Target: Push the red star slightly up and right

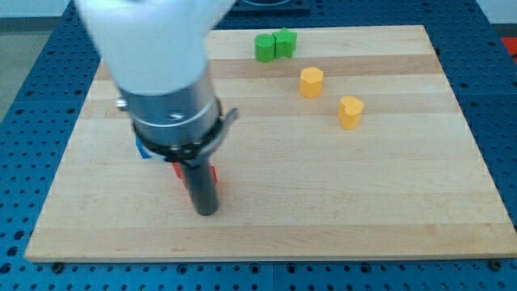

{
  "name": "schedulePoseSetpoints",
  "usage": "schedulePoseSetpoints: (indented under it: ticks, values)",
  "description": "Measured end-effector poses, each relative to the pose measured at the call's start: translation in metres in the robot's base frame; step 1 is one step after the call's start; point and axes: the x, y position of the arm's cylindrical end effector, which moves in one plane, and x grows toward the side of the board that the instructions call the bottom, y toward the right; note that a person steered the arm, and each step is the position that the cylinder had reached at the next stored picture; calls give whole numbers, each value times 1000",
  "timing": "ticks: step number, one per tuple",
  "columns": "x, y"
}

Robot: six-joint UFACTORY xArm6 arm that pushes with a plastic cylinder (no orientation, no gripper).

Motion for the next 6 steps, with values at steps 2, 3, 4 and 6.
schedulePoseSetpoints:
  ticks: [2, 3, 4, 6]
  values:
    - [23, -46]
    - [22, -92]
    - [14, -102]
    - [-35, -65]
